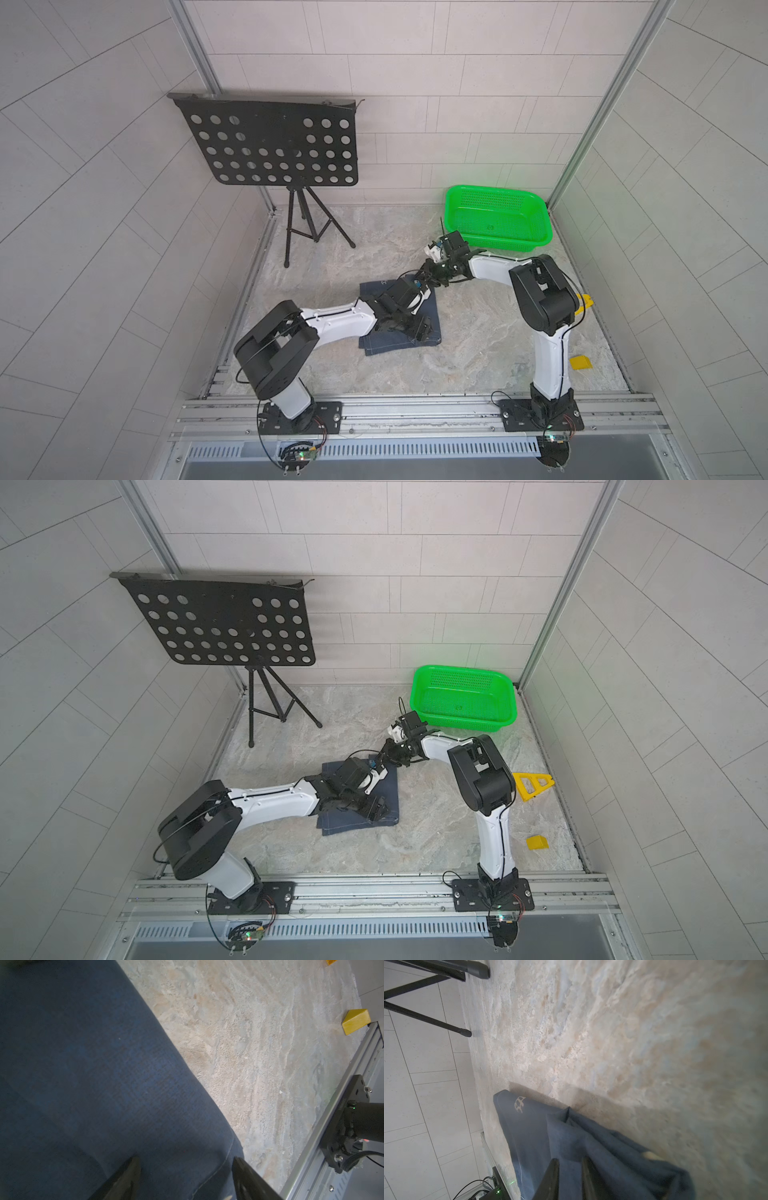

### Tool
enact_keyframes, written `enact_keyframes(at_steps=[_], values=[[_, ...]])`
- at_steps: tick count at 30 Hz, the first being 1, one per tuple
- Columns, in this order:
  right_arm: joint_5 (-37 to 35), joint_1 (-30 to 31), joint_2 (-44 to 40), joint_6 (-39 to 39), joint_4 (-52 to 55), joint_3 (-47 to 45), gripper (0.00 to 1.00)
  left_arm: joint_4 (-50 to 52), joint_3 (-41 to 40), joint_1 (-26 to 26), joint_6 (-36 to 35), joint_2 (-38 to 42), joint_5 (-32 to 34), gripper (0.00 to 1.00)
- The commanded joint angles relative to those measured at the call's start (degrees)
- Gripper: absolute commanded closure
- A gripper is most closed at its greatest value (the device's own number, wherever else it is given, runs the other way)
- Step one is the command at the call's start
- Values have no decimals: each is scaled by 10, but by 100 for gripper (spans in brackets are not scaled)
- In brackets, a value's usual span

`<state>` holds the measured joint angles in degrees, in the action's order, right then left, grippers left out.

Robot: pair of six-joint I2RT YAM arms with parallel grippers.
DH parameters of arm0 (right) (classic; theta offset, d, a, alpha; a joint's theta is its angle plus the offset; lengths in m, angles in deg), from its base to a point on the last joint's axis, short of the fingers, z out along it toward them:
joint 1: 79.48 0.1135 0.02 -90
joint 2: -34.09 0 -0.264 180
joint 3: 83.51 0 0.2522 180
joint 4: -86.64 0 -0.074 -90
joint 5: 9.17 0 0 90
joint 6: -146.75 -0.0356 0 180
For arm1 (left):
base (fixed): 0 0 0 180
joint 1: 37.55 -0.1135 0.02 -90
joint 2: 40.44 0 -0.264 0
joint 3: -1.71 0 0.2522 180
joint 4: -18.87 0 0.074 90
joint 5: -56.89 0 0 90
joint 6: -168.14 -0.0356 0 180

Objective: Roll up the pillowcase
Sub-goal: Roll the pillowcase at the center of the board.

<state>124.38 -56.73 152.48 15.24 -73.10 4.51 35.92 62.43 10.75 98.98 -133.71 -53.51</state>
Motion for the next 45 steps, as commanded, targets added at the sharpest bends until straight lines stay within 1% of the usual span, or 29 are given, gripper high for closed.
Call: enact_keyframes(at_steps=[1, 3, 6, 8, 11, 14, 16, 18, 21, 24, 27, 31, 35, 38, 45], values=[[-30, 10, 26, 19, -27, -9, 74, -26, -39, 1, 12, -20, -15, 23], [-40, 13, 35, 29, -41, -16, 73, -35, -56, 8, 17, -25, -16, 23], [-30, 13, 43, 21, -69, -27, 71, -50, -71, 10, 24, -35, -19, 23], [-23, 10, 33, 18, -76, -31, 70, -62, -75, 11, 30, -41, -21, 23], [-16, 1, -14, 21, -62, -31, 66, -49, -64, 10, 26, -31, -23, 23], [-11, -20, -85, 17, -51, -41, 61, 7, -31, 10, 6, 5, -18, 21], [-9, -36, -127, 24, -24, -50, 57, 49, -3, 10, -8, 35, -13, 19], [-5, -51, -166, 42, 10, -66, 52, 86, 24, 8, -15, 64, -8, 18], [6, -69, -216, 50, 40, -112, 47, 123, 48, -4, -22, 95, -1, 17], [20, -75, -252, 54, 48, -171, 43, 139, 49, -30, -32, 99, 16, 17], [26, -75, -273, 51, 48, -217, 42, 140, 50, -53, -50, 72, 35, 20], [44, -75, -267, 25, 14, -255, 41, 125, 57, -60, -71, 36, 84, 23], [63, -71, -232, 0, -32, -266, 41, 117, 71, -59, -87, -2, 117, 27], [69, -65, -205, -14, -60, -269, 41, 125, 76, -56, -104, -14, 151, 28], [85, -50, -149, -31, -112, -268, 42, 120, 61, -55, -111, -32, 152, 29]])
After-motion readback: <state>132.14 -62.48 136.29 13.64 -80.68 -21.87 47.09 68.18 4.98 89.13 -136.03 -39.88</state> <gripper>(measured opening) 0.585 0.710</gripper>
